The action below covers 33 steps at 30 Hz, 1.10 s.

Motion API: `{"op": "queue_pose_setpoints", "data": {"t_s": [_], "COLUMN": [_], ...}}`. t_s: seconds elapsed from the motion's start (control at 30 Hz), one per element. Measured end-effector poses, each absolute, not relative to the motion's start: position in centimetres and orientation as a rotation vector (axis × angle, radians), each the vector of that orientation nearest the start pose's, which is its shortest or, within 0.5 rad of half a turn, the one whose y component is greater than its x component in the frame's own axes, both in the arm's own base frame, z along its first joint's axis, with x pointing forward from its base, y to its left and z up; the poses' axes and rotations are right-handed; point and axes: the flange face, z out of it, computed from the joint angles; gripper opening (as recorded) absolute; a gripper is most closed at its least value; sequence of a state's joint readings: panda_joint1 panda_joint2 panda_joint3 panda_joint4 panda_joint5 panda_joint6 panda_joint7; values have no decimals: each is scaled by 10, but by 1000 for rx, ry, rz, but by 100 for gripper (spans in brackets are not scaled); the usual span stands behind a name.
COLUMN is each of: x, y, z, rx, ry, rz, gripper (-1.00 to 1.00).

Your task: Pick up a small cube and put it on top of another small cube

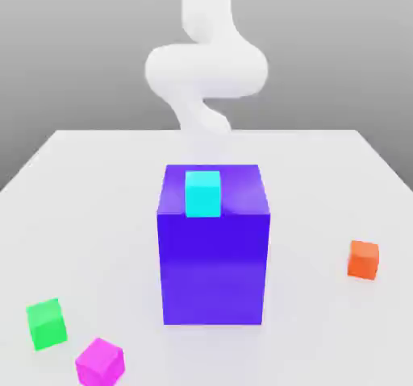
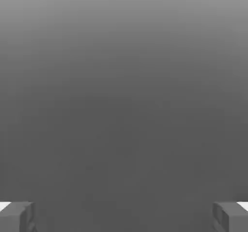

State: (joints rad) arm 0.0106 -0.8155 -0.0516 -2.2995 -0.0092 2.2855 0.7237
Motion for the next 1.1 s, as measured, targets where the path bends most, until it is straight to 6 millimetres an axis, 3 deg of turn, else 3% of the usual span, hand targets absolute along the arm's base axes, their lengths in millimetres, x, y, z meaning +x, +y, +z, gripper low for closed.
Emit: {"op": "queue_pose_setpoints", "data": {"t_s": [0.27,0.53,0.83,1.1], "x": [335,356,403,449], "y": [-100,-168,-215,-219], "z": [700,649,548,427], "rx": [-2559,-2676,-2832,-2970], "ry": [847,696,472,190], "rz": [-1034,-947,-758,-517], "gripper": [0,0,0,0]}}
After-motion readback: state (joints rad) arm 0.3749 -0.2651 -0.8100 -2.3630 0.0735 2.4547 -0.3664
